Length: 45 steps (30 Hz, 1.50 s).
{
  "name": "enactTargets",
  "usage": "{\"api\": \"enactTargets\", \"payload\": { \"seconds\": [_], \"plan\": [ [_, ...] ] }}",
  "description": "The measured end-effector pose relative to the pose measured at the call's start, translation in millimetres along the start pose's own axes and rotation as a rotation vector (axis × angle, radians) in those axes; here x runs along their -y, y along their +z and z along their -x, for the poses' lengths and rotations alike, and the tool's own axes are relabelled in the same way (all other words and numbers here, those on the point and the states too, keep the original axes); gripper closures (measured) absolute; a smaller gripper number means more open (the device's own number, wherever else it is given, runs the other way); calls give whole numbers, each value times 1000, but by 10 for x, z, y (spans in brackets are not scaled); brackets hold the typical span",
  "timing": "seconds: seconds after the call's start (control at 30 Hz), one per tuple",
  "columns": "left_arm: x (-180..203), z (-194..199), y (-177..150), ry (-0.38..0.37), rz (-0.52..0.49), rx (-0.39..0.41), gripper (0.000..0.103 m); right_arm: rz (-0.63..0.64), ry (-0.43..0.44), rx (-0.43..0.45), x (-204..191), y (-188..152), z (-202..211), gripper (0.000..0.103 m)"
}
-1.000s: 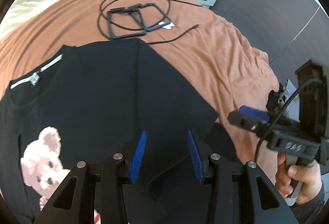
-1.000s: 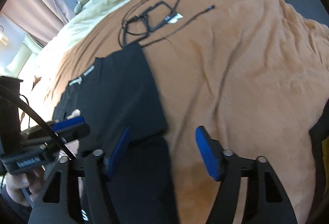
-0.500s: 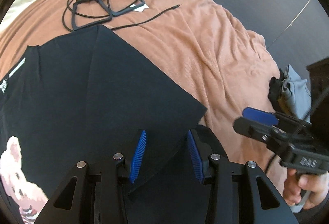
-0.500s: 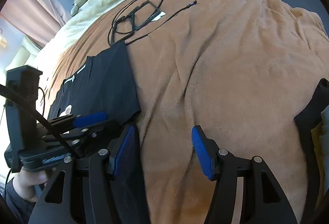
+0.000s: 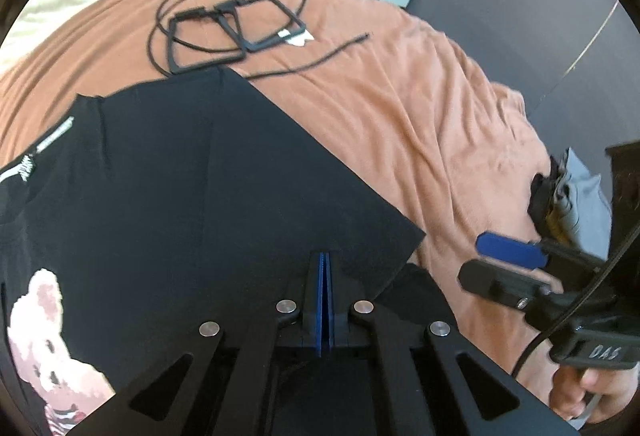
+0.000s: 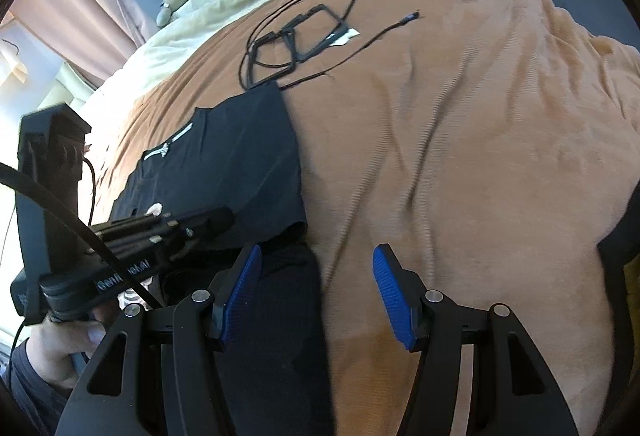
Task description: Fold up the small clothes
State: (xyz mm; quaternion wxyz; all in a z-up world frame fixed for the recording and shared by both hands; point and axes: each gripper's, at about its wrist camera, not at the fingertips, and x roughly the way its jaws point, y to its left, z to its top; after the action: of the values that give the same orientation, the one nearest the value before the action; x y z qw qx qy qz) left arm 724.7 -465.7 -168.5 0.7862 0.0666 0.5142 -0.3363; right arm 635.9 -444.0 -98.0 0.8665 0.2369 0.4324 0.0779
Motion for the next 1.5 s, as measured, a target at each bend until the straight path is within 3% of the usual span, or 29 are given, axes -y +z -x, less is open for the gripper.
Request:
{"api": "enactTargets", "payload": {
  "seconds": [0.4, 0.77, 0.87, 1.03, 1.13, 1.23, 1.37, 1.5],
  "plan": [
    [-581, 440, 60, 22, 109, 60, 103, 20, 20, -7, -312, 53, -178, 47],
    [-1395, 517, -64, 139, 277, 49, 102, 67, 4, -35, -584, 108, -459, 49],
    [-1462, 588, -79, 113, 285, 60, 102, 49, -14, -47, -538, 98, -519, 49],
    [-1284, 605, -109, 14, 233, 31, 88, 19, -23, -48, -445, 91, -498, 49],
    [-1081, 555, -142, 26, 162, 6, 79, 11, -29, -53, -384, 71, -463, 49],
    [-920, 477, -188, 29, 110, -32, 78, 2, -27, -55, -347, 50, -417, 49],
    [-727, 397, -239, 77, 3, -69, 58, 3, -21, -54, -324, 41, -370, 49],
    [-602, 288, -307, 138, -101, -110, 57, -3, -12, -52, -277, 40, -370, 49]
  ]
}}
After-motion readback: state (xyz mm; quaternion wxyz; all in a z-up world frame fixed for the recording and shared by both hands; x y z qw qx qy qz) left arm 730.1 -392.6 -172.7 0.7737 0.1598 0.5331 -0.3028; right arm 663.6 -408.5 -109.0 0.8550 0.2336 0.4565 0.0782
